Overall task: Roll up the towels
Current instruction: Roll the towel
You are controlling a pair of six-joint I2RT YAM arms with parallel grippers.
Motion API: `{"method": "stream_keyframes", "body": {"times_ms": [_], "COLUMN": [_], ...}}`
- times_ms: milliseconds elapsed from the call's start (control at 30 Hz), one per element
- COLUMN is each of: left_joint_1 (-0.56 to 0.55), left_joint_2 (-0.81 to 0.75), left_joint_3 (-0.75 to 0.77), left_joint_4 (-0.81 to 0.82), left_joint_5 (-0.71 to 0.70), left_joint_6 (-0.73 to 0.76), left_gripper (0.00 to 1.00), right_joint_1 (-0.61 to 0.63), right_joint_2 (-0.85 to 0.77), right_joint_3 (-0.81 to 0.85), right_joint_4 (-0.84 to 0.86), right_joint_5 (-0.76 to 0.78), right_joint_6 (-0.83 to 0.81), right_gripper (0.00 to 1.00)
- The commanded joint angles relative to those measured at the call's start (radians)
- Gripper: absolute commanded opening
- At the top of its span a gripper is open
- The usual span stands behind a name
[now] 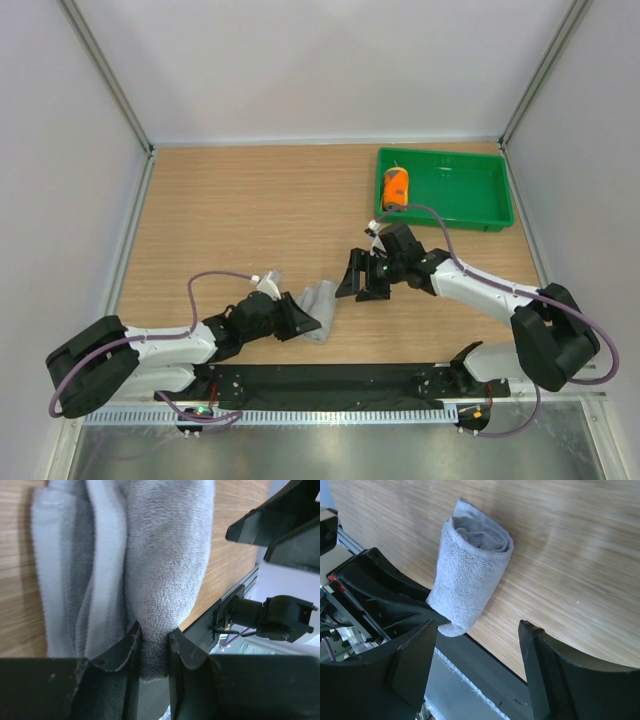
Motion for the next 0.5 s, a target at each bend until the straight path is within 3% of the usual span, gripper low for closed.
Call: {"method": "stream_keyframes", "body": {"times_ms": [0, 467], "left_joint_1": [0.017, 0.097], "left_joint_2": [0.011, -0.063], "left_joint_3": [-0.036, -0.051], "left_joint_4": [0.004, -0.197], "left_joint_5": [-0.004, 0.005], "left_joint_6": [-0.1, -0.153], "left_gripper": [0.06, 0.08], "right_joint_1": [0.044, 0.125], "right_joint_2": [0.042, 0.243], "right_joint_3": [-0.015, -0.044], "right_joint_4": [0.139, 0.441], "right_joint_5": [0.009, -0.032], "right_joint_6": [0.06, 0.123], "right_gripper": [0.73, 0.76]}}
